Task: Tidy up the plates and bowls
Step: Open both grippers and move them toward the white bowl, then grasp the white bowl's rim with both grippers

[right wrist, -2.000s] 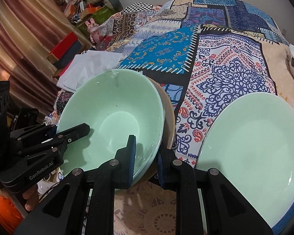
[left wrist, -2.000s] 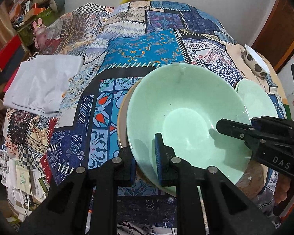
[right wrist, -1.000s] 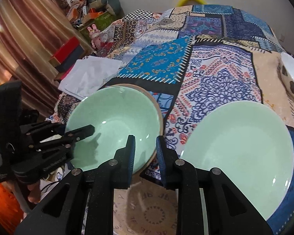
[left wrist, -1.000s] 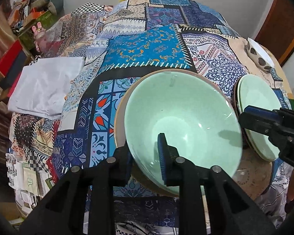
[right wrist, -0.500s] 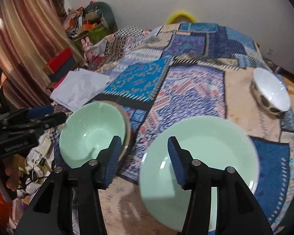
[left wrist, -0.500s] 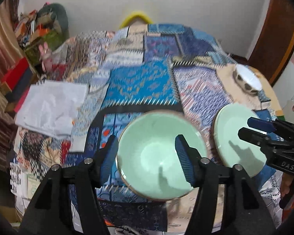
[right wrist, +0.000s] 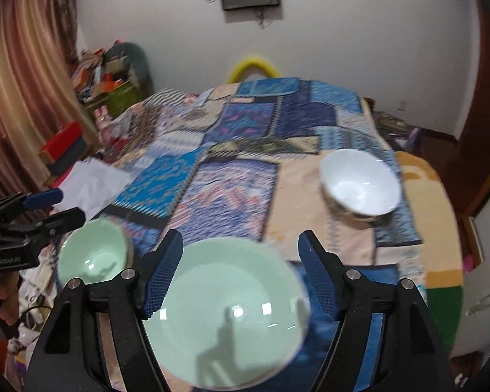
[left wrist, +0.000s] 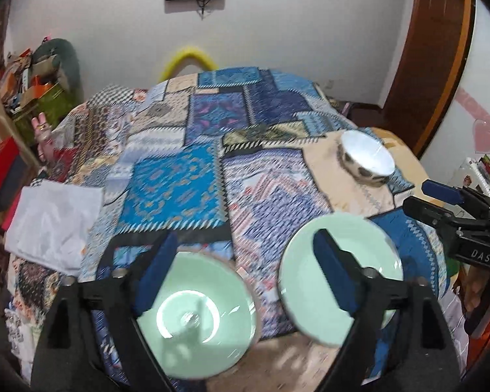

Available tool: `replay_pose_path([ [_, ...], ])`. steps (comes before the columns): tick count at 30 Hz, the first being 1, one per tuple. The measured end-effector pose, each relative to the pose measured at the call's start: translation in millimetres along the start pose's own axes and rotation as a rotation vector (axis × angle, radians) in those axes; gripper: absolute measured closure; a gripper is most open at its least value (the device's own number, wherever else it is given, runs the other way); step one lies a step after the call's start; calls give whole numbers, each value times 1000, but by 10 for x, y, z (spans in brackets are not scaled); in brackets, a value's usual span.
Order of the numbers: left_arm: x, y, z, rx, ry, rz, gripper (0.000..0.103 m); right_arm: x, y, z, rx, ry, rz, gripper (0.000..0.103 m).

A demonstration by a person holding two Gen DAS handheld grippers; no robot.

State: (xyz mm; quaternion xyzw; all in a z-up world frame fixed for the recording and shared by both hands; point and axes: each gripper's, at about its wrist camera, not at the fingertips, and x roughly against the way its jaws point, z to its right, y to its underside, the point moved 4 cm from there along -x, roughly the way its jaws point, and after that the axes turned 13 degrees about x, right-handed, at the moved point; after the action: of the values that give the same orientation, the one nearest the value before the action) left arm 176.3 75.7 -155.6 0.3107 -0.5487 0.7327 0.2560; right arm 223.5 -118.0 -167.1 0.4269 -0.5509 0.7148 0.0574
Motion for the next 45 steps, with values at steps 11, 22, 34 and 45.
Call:
replay_pose_path([
  [11, -559, -257, 578, -62, 46, -30, 12, -312, 103, 1000, -142, 159, -27, 32],
  [22, -1192, -420, 821, -94, 22, -98, 12, -952, 310, 1647, -277, 180, -128, 60],
  [34, -1634, -479, 957, -110, 1, -153, 12, -1286, 387, 1828, -308, 116, -181, 82],
  [45, -1884, -498, 1134, -61, 26, -190, 12, -1187, 352, 1483, -214, -38, -167, 84],
])
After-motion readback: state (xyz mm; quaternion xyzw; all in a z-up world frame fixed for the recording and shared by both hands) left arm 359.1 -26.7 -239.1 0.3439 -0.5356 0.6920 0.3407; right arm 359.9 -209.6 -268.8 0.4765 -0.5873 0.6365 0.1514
